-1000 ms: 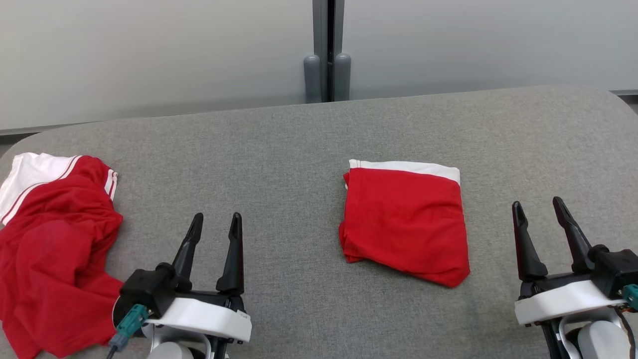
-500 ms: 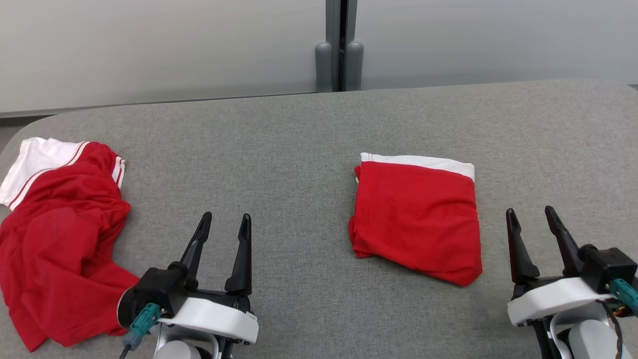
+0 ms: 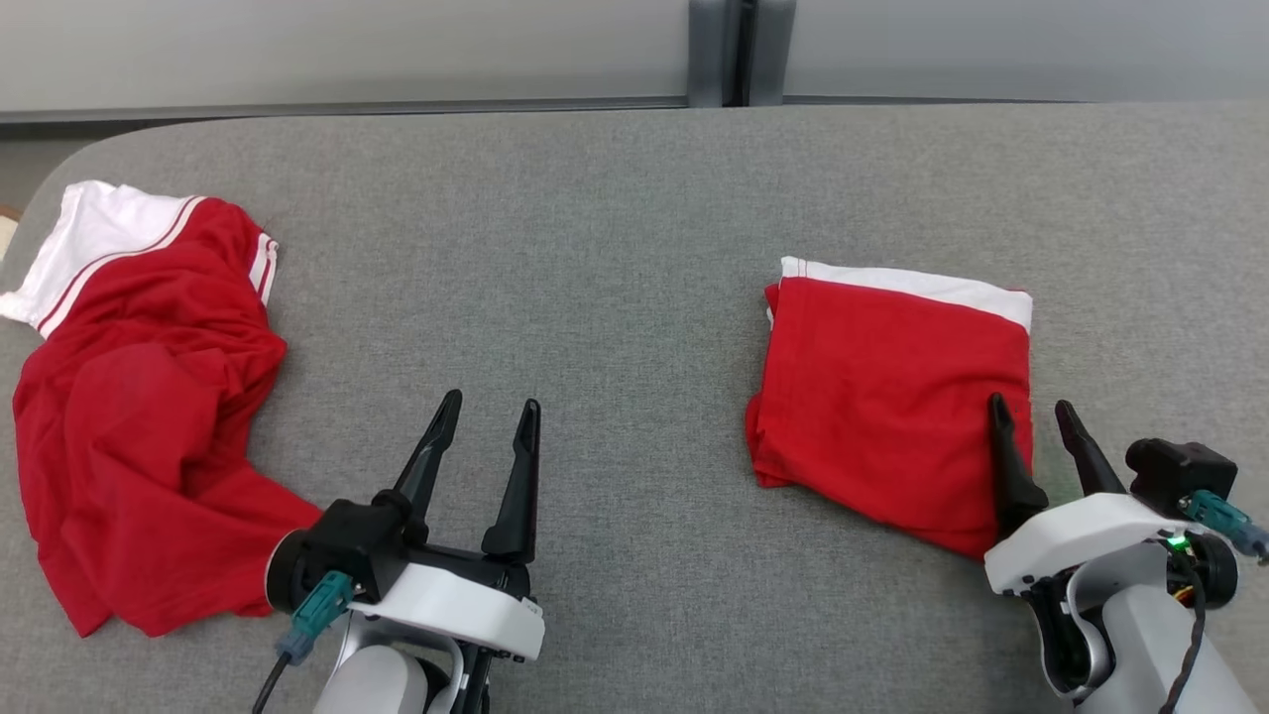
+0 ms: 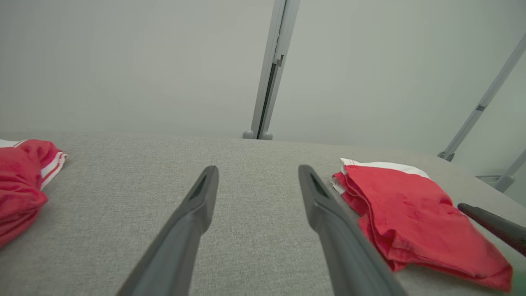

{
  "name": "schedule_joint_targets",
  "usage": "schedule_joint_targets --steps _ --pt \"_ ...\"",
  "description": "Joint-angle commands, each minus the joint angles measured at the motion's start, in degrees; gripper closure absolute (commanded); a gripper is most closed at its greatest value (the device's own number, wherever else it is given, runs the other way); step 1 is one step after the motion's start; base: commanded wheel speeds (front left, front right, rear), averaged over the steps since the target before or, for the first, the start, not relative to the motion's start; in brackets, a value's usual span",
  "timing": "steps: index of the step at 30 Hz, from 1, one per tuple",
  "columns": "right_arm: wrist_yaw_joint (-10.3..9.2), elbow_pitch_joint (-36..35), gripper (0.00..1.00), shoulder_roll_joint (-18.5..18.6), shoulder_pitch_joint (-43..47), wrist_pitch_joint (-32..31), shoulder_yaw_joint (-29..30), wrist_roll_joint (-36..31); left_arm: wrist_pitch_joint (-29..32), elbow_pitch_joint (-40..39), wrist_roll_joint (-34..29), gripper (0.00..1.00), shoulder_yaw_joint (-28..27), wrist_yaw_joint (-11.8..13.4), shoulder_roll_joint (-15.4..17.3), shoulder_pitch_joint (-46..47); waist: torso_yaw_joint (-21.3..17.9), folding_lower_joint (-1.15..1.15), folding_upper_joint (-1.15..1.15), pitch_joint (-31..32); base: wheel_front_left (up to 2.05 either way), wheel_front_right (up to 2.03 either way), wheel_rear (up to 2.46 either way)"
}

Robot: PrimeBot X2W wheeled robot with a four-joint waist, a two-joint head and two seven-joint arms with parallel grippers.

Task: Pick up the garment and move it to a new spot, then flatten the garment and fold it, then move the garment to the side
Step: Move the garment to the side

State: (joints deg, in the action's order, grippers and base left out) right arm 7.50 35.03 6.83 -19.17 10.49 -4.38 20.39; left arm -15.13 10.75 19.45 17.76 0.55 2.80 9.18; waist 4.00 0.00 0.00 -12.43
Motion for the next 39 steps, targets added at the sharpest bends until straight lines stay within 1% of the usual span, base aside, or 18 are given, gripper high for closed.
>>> schedule_joint_targets --steps 1,5,6,7,10,14,17,19,20,25,31,34,39 --pt "-0.02 1.0 0.0 -0.1 -1.3 -0.2 0.0 1.1 0.0 -0.3 0.2 0.0 0.3 0.0 0.2 1.2 1.0 0.0 0.0 -1.3 0.0 0.0 0.0" --pt "-0.02 4.6 0.0 0.3 -3.2 -0.8 -1.2 1.9 0.0 -0.6 0.1 0.0 0.8 0.1 0.2 1.9 1.7 0.0 0.0 -2.6 0.0 0.0 0.0" --pt "-0.02 5.3 0.25 0.2 -3.6 -1.1 -1.6 2.1 0.0 -0.6 0.0 0.0 0.9 0.1 0.2 2.1 1.8 0.0 0.0 -2.8 0.0 0.0 0.0" --pt "-0.01 6.0 1.0 0.2 -3.9 -1.1 -2.4 2.3 0.0 -0.6 -0.1 0.0 1.0 0.2 0.2 2.2 1.8 0.0 0.0 -2.9 0.0 0.0 0.0" --pt "-0.01 7.1 1.0 1.3 -4.5 0.6 -4.1 1.5 0.0 -0.8 -0.4 0.0 1.5 0.1 0.2 2.4 1.5 0.0 0.0 -3.0 0.0 0.0 0.0" --pt "-0.05 7.9 1.0 2.7 -5.4 2.6 -4.9 -0.4 0.0 -1.2 -0.7 0.0 1.9 -0.2 0.2 2.5 0.4 0.0 0.0 -2.8 0.0 0.0 0.0" --pt "-0.05 8.1 1.0 4.0 -6.2 3.6 -5.7 -2.2 0.0 -1.5 -1.1 0.0 2.6 -0.3 0.2 2.8 -1.2 0.0 0.0 -2.5 0.0 0.0 0.0" --pt "-0.05 7.9 1.0 5.5 -7.3 3.8 -7.2 -4.2 0.0 -0.9 -1.4 0.0 2.8 0.4 0.2 3.2 -2.7 0.0 0.0 -2.7 0.0 0.0 0.0" --pt "-0.05 7.6 1.0 7.1 -8.3 4.0 -8.9 -5.8 0.0 -0.5 -1.5 0.0 3.2 0.6 0.2 4.1 -4.4 0.0 0.0 -3.2 0.0 0.0 0.0" --pt "-0.05 6.4 1.0 12.6 -12.1 4.1 -13.4 -8.7 0.0 -0.2 -2.5 0.0 5.4 -0.1 0.2 7.0 -8.5 0.0 0.0 -5.9 0.0 0.0 0.0" --pt "-0.06 5.2 1.0 21.1 -16.9 4.0 -19.3 -8.5 0.0 0.7 -4.4 0.0 8.2 -1.0 0.2 12.6 -13.1 0.0 0.0 -11.2 0.0 0.0 0.0" --pt "-0.06 5.5 1.0 25.0 -19.2 4.2 -21.8 -8.0 0.0 0.8 -5.5 0.0 9.6 -1.5 0.3 15.4 -14.9 0.0 0.0 -13.7 0.0 0.0 0.0" --pt "-0.07 7.3 1.0 30.5 -22.8 4.3 -23.5 -7.2 0.0 0.5 -7.1 0.0 12.5 -2.4 0.3 20.0 -16.1 0.0 0.0 -17.5 0.0 0.0 0.0"
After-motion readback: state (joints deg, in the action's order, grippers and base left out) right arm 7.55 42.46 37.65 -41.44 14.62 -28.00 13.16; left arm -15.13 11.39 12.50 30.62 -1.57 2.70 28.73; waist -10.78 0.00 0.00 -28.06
